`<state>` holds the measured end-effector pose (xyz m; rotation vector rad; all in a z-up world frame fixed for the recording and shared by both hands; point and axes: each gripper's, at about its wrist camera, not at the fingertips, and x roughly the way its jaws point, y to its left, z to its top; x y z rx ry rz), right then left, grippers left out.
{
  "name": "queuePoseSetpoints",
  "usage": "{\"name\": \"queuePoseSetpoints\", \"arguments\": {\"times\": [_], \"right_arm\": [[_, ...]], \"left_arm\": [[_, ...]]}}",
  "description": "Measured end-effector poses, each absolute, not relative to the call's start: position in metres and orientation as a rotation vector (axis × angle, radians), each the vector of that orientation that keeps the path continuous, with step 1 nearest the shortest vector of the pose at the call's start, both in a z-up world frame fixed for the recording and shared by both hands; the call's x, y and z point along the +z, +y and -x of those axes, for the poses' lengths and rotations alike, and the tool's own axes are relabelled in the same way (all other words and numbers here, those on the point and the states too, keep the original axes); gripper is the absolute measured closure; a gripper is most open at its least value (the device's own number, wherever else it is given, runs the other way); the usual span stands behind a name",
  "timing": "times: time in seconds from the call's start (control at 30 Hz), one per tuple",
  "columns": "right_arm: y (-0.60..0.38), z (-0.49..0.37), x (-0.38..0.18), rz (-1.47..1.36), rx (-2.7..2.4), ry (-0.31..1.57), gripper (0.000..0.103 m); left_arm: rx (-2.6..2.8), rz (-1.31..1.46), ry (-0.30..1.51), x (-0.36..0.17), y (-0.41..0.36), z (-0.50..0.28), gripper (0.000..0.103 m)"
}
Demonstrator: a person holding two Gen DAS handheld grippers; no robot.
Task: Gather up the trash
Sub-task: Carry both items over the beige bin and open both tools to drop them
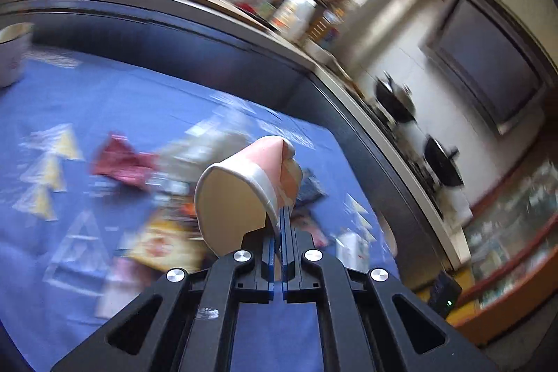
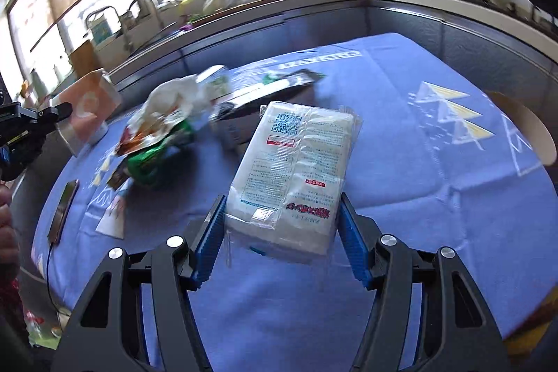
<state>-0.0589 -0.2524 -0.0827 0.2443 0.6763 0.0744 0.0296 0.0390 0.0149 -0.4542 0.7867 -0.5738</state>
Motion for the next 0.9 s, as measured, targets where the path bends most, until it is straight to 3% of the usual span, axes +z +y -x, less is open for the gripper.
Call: {"name": "queuePoseSetpoints", "arguments": {"times": [0.5,0.9], "right_arm": [[-0.466,0.055,-0.096,-0.515,-0.173,0.639,0.042],[-0.576,0.014,-0.111,-0.632,-0.299,0.678,0.040]], "left_arm": [[-1.016,0.030,1.021,-0.020,-0.317,-0.099,0.100],[-1.024,-0.133,1.101,-0.057,-0.460,-0.144,0.100]]}}
